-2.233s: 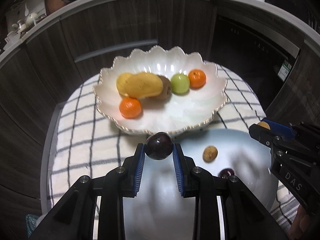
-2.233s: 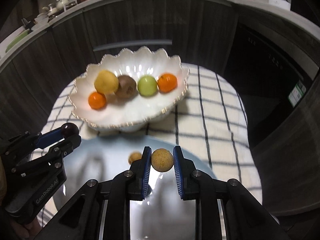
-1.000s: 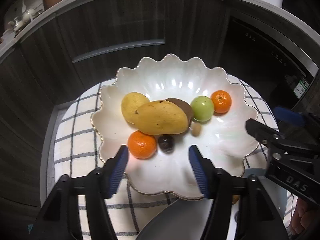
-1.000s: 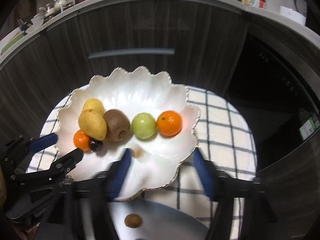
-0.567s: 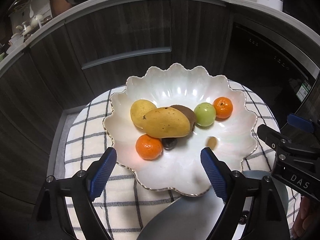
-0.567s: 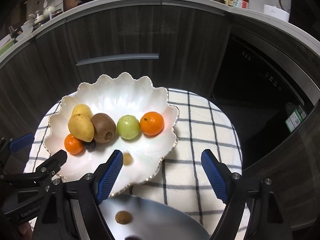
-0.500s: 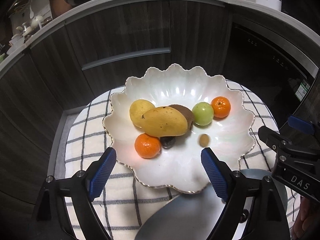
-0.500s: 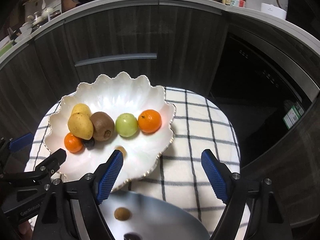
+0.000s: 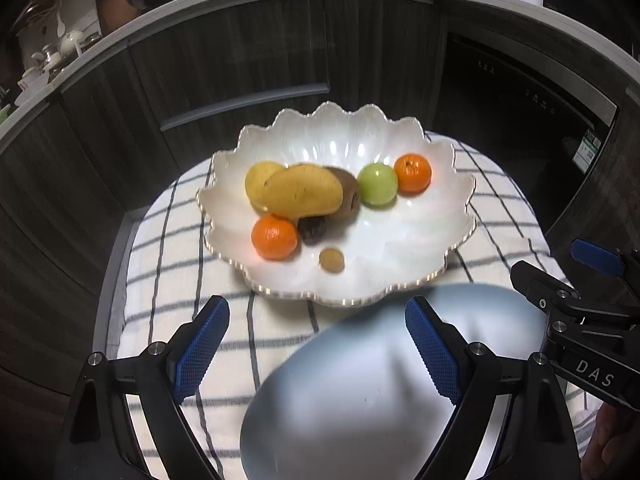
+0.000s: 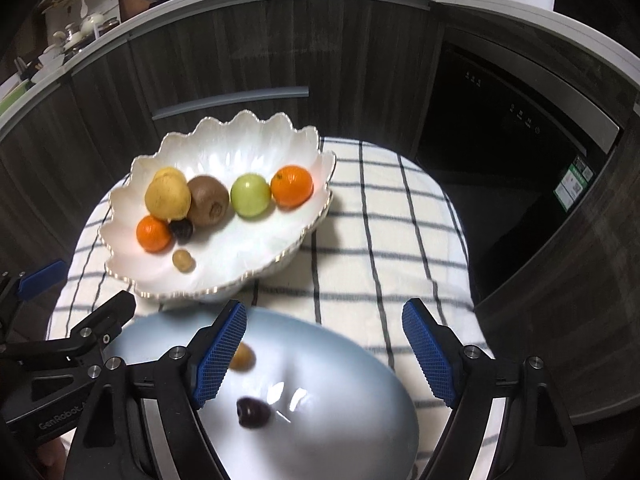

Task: Organize fruits
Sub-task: 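Withdraw both tools from the bowl back over the plate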

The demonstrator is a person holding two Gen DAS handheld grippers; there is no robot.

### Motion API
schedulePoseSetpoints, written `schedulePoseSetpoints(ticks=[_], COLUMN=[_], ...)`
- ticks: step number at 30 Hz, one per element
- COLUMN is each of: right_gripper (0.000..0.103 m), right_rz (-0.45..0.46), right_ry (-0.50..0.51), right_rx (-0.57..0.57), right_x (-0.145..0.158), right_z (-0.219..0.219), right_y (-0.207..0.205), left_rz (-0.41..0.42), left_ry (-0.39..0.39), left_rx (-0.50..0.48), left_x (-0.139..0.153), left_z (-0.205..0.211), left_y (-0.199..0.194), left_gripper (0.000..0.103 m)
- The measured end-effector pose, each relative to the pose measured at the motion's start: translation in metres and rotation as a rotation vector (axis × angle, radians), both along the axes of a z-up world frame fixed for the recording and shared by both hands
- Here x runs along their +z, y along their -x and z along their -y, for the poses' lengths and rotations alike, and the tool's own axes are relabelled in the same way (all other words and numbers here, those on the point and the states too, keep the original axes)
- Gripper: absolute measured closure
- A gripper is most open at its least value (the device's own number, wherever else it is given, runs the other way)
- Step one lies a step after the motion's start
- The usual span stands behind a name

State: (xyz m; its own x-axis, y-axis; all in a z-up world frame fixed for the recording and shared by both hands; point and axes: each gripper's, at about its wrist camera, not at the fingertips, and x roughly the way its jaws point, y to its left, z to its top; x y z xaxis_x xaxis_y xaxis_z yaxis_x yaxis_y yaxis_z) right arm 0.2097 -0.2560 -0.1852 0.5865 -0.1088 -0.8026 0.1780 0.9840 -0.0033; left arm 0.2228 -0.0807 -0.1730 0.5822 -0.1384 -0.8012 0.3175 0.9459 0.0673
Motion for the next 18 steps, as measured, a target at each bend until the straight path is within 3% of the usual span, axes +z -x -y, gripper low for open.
schedulePoseSetpoints(ticks=[18], right_gripper=[0.022], right_rz=[-0.05], right_ry=[-0.016], right_rx=[0.017], right_x=[-0.028], right_z=[-0.026], right_y=[0.028], left_rz=[-0.002], left_ry=[-0.028], left_rx=[0.104], left_x=[-0.02], left_z=[-0.034], left_y=[0.036], left_gripper=[0.013])
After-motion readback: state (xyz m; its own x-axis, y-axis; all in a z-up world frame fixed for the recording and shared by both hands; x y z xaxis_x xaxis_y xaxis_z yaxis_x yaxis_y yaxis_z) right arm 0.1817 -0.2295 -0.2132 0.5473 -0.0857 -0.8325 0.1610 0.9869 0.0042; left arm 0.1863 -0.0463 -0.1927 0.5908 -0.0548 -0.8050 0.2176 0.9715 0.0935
